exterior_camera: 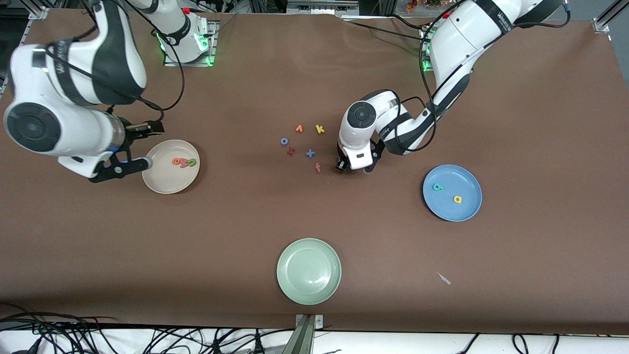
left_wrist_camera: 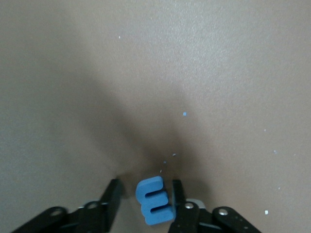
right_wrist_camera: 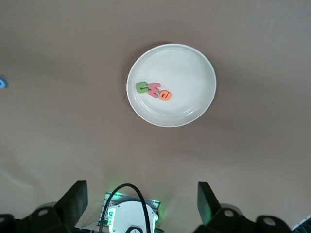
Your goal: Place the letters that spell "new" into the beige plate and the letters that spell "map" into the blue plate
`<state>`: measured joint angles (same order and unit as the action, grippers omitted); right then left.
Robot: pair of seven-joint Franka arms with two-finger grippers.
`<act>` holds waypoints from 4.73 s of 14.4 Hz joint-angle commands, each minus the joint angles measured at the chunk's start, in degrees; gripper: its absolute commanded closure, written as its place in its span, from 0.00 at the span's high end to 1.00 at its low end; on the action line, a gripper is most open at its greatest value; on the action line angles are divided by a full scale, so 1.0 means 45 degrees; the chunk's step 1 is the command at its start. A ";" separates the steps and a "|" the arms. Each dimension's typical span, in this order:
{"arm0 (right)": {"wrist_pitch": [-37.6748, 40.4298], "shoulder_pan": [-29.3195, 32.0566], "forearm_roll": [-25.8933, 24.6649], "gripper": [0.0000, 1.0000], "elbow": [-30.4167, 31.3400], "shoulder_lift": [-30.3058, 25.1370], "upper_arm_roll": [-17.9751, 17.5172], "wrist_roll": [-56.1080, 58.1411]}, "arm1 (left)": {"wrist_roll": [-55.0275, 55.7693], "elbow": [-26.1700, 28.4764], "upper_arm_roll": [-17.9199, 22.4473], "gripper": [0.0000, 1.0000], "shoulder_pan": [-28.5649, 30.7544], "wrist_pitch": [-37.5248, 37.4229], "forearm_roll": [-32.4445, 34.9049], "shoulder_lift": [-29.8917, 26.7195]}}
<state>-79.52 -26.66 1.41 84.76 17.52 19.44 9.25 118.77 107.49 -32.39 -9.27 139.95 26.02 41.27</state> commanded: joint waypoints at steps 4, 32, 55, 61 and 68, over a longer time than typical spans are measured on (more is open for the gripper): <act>-0.1583 0.3771 -0.1370 1.00 0.1842 -0.3499 -0.3866 -0.0218 | -0.0745 -0.0098 0.0128 0.00 0.0145 -0.0046 0.0448 -0.0245; -0.1605 0.5592 -0.0998 1.00 0.1691 -0.3797 -0.4515 -0.1156 | -1.8717 -0.2851 0.0147 1.00 0.5790 -0.6080 0.0349 -0.0030; -0.1527 0.5592 -0.1037 1.00 0.1691 -0.3797 -0.4495 -0.1156 | -2.7428 -0.5418 0.5903 1.00 0.1928 -1.1689 -0.5490 -0.7409; -0.1508 0.5611 -0.1037 1.00 0.1691 -0.3797 -0.4515 -0.1156 | -2.7350 -0.1543 0.6046 1.00 0.1826 -0.9187 -0.5490 -0.9836; -0.1488 0.5592 -0.1056 1.00 0.1691 -0.3797 -0.4515 -0.1156 | -2.7351 -0.1601 0.6065 1.00 0.2021 -0.9109 -0.5587 -0.9699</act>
<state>-86.86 -1.95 -3.86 92.16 1.01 -0.40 4.62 -2.83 99.36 -5.42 -0.38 97.88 2.59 -1.35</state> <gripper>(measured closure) 0.000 0.000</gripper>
